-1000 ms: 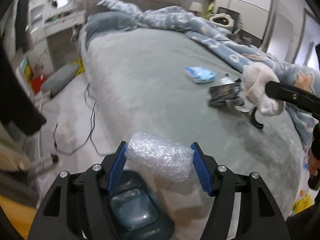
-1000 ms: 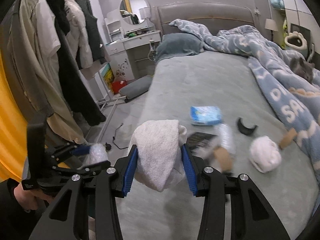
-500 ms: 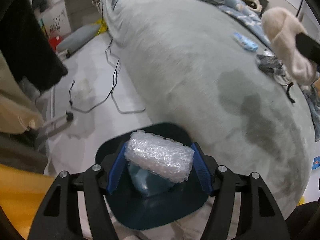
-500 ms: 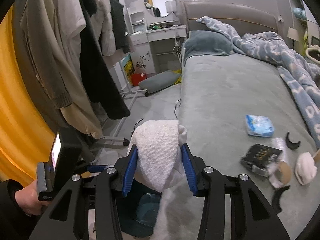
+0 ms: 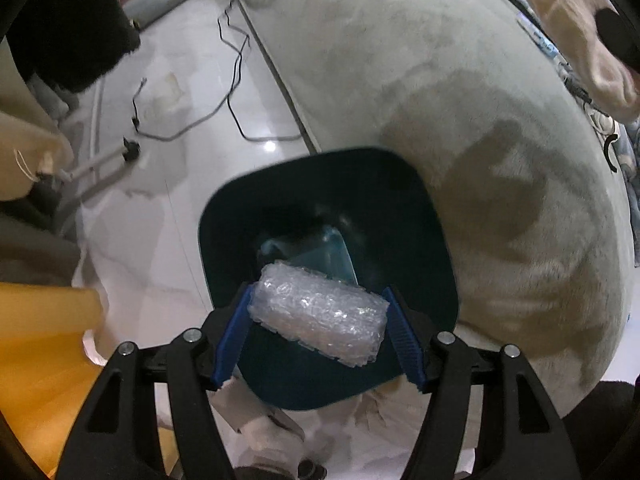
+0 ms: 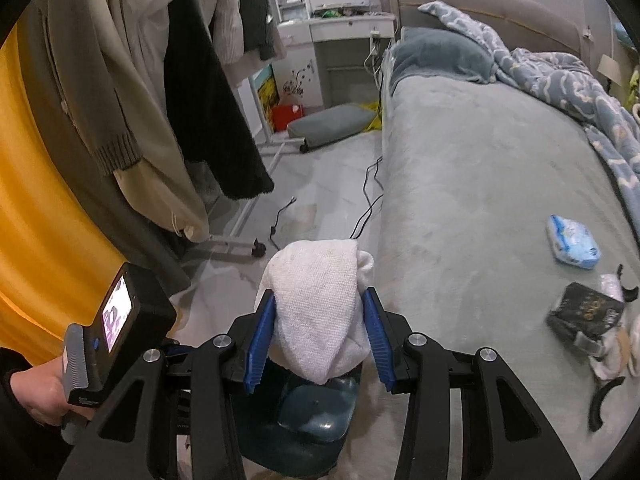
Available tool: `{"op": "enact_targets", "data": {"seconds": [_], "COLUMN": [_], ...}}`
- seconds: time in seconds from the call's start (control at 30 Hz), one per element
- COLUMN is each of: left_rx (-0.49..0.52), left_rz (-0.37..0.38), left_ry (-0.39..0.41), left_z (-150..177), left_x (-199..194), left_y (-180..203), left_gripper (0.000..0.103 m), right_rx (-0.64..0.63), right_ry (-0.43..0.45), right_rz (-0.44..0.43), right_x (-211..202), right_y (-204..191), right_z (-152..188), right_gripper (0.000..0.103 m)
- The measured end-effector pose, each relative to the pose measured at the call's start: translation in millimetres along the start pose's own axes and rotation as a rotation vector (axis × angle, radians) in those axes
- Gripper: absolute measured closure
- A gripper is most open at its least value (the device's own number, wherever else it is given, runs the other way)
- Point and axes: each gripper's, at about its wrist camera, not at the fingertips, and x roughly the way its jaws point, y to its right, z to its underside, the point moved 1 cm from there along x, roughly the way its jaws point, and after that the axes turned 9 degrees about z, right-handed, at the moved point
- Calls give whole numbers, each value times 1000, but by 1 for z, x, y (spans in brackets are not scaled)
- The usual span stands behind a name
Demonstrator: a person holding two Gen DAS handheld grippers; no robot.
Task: Collect trash
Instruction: 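Carry the bubble wrap over the teal bin and open the left tool while right carries towel, then open the right tool to drop the white towel into the bin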
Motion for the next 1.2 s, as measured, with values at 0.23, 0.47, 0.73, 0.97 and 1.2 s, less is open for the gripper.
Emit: {"op": "enact_targets", "data": {"seconds": [0.23,0.47,0.73,0.97,1.2], "left_rx": [-10,-20,-20,13,48], "left_rz": [-4,-15,-25,-14,8], "left_ry": [15,113,278,414,527], "left_z": [3,-2,-8,-11,-10], "left_x": [-6,-29,-69,-97,-120], "left_y": [-12,-22,-32,-32,-30], "left_gripper": [14,13,13,21,28], "right_rx": [-27,-57,-88,-100,-145], "right_ry": [-73,-149,-214,-288,-353], "right_rz": [-3,-4,-4,5,10], "right_x": [28,59,83,111,133], "right_y": [-18,-36,-54,-61,-76], "right_z": [7,16,24,37,55], "right_gripper": [58,58,58,58,58]}}
